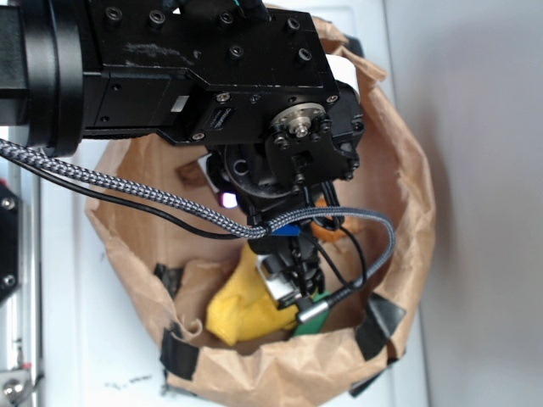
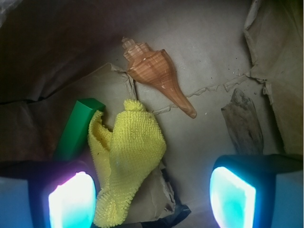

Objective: Grab the yellow cloth.

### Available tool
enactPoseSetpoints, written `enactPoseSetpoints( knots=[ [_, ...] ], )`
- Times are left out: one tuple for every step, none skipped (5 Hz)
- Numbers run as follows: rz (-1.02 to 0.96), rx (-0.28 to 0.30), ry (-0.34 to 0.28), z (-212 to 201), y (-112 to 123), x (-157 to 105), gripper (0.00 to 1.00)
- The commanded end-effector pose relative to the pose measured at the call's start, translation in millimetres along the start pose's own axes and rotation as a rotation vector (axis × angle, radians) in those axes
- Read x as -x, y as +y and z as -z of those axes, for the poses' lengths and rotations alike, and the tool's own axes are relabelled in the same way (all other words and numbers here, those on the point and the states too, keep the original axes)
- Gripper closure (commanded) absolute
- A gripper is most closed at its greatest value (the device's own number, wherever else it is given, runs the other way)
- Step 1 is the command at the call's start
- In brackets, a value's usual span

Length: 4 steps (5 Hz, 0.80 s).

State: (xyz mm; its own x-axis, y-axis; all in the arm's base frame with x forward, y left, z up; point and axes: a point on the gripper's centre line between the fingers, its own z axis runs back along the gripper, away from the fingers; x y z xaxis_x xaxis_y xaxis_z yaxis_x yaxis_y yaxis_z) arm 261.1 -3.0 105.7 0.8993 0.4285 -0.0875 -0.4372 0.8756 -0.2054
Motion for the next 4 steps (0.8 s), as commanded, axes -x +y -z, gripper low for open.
enactPoseSetpoints(
  knots=[
    [0.044, -0.004, -0.055, 21.4, -8.1, -4.7, 0.0],
    [0.126, 0.027, -0.07, 33.2, -17.3, 5.2, 0.0],
    [0.176, 0.057, -0.021, 45.5, -31.6, 11.8, 0.0],
    [0.19, 0.0, 0.027, 75.6, -44.0, 16.8, 0.0]
  ],
)
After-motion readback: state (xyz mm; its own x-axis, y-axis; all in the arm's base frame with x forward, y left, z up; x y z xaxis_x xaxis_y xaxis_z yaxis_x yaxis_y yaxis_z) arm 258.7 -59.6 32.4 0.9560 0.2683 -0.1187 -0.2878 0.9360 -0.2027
